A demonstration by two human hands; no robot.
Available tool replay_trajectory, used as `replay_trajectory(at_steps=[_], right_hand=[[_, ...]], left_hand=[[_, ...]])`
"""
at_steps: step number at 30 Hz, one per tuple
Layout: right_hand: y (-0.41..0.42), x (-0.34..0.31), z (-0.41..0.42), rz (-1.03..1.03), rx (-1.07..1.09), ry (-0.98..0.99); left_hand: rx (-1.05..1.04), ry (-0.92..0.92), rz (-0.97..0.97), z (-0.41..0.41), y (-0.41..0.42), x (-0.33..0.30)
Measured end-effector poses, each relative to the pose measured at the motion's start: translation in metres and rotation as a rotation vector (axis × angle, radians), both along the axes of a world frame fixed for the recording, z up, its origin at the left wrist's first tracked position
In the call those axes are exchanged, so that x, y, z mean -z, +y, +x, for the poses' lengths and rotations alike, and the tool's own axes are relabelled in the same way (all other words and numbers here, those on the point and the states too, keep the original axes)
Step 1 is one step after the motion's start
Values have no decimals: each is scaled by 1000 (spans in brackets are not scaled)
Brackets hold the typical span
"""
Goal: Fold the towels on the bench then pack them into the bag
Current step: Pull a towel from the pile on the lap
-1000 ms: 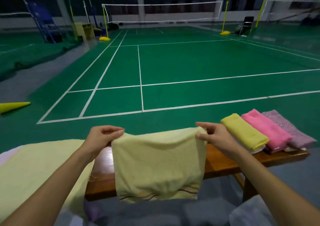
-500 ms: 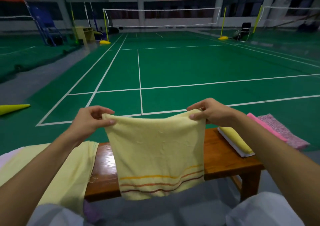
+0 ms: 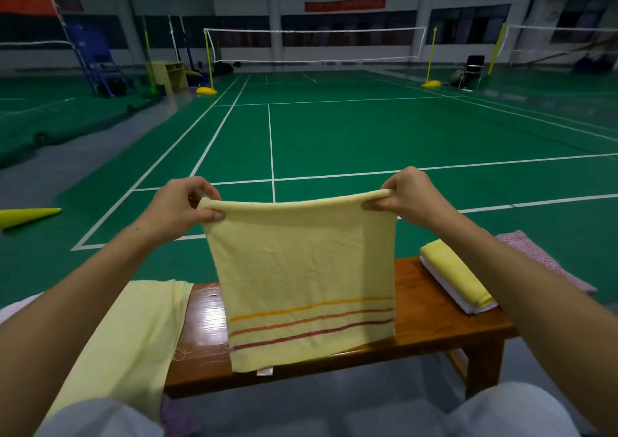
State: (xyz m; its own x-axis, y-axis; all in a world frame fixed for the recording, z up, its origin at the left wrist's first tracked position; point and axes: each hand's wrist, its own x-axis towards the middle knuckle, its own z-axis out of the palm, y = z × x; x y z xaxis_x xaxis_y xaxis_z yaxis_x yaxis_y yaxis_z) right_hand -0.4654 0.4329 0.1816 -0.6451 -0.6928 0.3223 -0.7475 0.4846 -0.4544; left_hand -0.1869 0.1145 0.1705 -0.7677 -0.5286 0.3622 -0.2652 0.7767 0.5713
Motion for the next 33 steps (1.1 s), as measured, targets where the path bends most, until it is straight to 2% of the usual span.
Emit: replay_trajectory(at_steps=[4,8,16,23,28,33], right_hand=[[6,-2,0,13,47,107],[13,0,-6,-37,10,111],[46,2,21,-316,-87,-377],[73,-16,41,-520,-145,-511],[49,0,21,-482,-83,-529],[-7,75,-20,-305,-7,-665]], left_hand=[[-37,85,0,-1,-3,-6],[12,184,36,0,8,-12],[103,337,337,23,38,-22],[167,512,450,47,67,-43],[103,459,576,33,53,-28],[-75,288,613,-1,12,48]])
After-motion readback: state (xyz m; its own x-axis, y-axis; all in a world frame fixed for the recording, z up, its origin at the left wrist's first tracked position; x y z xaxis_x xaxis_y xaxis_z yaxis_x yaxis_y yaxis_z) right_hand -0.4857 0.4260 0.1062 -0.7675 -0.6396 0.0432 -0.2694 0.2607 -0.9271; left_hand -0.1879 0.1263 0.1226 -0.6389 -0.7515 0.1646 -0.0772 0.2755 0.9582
